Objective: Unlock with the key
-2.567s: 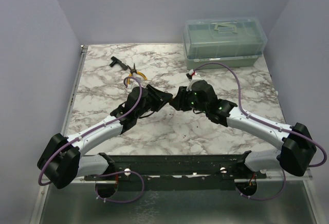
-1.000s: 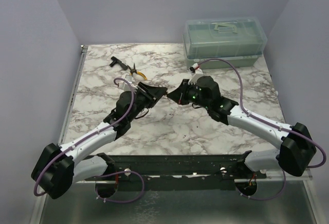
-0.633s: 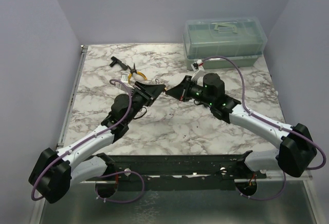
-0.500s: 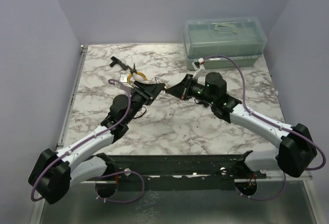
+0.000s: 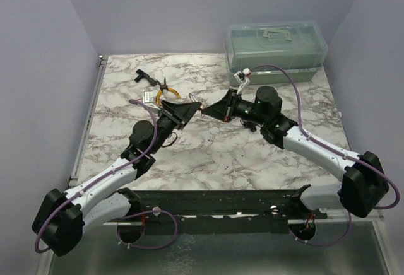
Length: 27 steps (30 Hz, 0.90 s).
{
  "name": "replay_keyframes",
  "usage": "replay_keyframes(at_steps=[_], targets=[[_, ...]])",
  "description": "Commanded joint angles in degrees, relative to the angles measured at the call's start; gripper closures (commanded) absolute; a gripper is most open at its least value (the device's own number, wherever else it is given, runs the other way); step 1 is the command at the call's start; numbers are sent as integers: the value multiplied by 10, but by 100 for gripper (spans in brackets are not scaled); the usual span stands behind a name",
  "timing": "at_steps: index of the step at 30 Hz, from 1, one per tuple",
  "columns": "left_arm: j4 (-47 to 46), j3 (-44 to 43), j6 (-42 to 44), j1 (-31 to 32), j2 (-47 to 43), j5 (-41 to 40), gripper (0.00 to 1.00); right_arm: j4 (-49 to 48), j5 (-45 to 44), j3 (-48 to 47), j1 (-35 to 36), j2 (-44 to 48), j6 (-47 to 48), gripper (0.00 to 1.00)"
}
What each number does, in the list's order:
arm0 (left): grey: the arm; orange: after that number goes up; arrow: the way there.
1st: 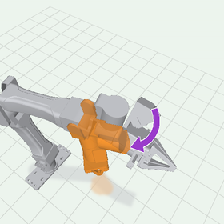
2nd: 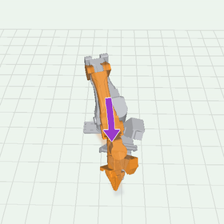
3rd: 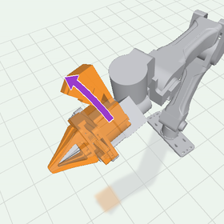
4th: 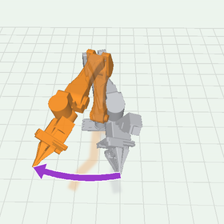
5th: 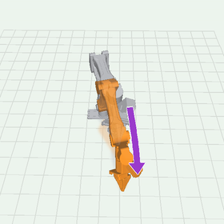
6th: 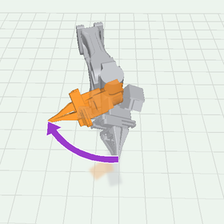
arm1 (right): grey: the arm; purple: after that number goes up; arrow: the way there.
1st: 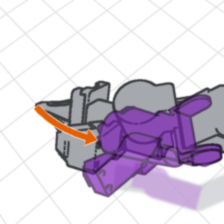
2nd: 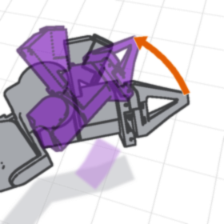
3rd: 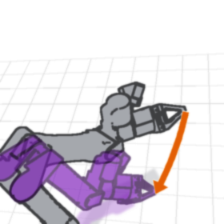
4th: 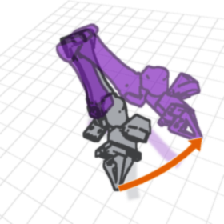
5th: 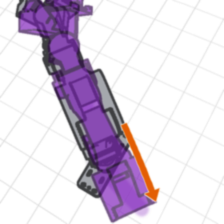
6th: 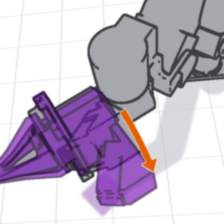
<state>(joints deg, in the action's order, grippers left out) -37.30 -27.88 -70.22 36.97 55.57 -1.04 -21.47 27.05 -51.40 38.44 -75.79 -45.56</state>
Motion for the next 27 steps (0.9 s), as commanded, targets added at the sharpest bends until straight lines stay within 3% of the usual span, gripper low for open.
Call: replay_keyframes(at_steps=[1,7,12,15,21,27], targets=[[-47,13,-35,22,-17,70,100,55,27,-34,6,-14,76,94],[-26,25,-66,22,-12,28,100,172,-11,-32,5,11,181,67],[-17,22,-78,22,2,15,100,213,-58,-10,6,48,225,44],[-11,16,-82,21,12,15,100,213,-63,-2,6,65,237,35],[14,3,-107,21,43,15,100,187,-46,3,9,76,251,32],[29,-5,-141,22,67,15,100,161,-89,5,24,73,260,33]])
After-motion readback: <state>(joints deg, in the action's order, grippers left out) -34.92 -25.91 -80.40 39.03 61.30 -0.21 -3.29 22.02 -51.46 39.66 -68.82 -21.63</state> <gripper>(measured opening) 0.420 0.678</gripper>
